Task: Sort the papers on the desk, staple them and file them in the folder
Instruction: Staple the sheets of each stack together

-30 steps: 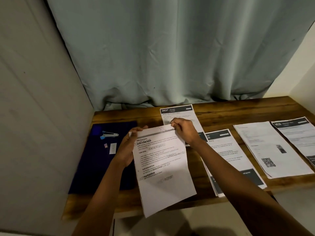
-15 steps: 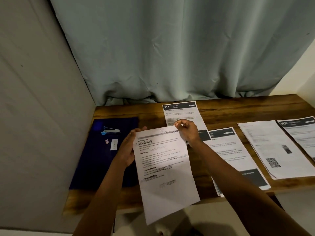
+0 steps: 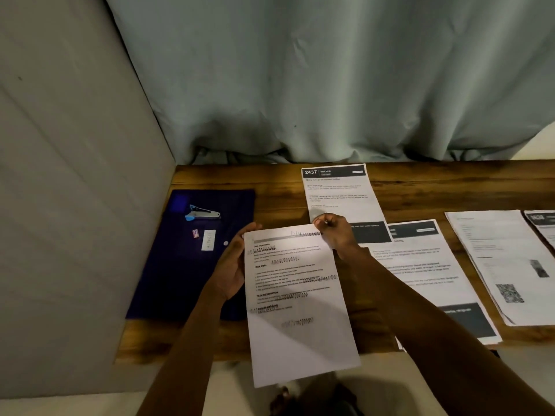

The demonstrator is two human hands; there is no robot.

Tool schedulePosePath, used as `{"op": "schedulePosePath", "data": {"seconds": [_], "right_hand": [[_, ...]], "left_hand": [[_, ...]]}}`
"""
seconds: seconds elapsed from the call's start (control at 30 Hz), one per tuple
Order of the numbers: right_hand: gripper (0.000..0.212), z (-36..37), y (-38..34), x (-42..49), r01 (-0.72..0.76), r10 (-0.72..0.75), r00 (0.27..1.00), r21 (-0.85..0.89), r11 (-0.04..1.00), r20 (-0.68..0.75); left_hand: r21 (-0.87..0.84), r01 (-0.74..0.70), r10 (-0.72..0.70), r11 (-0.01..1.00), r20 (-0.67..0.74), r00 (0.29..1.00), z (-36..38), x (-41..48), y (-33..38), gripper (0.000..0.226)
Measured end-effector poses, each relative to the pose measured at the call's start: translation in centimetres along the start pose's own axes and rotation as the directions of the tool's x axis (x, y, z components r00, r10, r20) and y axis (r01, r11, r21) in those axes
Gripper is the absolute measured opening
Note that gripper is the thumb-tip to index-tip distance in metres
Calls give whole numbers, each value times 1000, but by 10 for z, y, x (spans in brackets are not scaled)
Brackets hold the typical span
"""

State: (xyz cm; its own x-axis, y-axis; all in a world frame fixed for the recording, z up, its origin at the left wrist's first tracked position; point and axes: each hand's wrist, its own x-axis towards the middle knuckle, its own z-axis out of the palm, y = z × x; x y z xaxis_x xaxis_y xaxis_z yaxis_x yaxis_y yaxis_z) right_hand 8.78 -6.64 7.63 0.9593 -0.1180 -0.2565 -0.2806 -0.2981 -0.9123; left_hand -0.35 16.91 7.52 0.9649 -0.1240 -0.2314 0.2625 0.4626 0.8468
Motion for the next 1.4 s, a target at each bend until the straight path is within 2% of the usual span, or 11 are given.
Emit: {"op": "schedulePosePath", "data": {"seconds": [0.13,0.4,0.47,0.53,0.6,0.67,0.73,0.9,1.03,1.2,1.4], "right_hand": [[11,7,-3,5,27,-26,1000,-64,998,13],[19,16,-4,14,154,-143,988,-263,952,62],[20,21,0,14,268,-268,961,-431,862,62],[25,29,3,11,393,-427,899,-617,682,102],[32,43,0,6,562,-536,802,-635,530,263],[33,57,-7,-1,699,-564,698,-590,405,441],[29,69,-11,-5,746,-543,655,-564,354,526],[16,83,-7,1,699,-435,715,-561,442,547],[18,89,-5,5,588,-271,789,-551,591,552],[20,93,-7,9,577,-253,776,-490,653,577],[24,98,-3,7,611,-322,751,-424,668,576]], "left_hand": [[-66,-19,16,998,-45,999,-5,8,3,36],[36,-20,23,999,-92,995,-14,16,-2,28],[12,-30,31,999,-142,989,-15,18,-5,23],[-3,-41,40,999,-178,983,-16,19,-8,20],[-6,-45,43,999,-192,980,-17,19,-10,19],[-20,-50,44,999,-206,977,-18,20,-12,19],[-41,-55,45,998,-229,972,-19,21,-14,18],[-39,-61,48,997,-283,958,-23,23,-18,18],[213,-41,120,976,-371,921,-34,19,-22,19],[418,-44,224,907,-392,892,-50,18,-21,18],[386,-31,204,922,-415,887,-53,21,-19,18]]}}
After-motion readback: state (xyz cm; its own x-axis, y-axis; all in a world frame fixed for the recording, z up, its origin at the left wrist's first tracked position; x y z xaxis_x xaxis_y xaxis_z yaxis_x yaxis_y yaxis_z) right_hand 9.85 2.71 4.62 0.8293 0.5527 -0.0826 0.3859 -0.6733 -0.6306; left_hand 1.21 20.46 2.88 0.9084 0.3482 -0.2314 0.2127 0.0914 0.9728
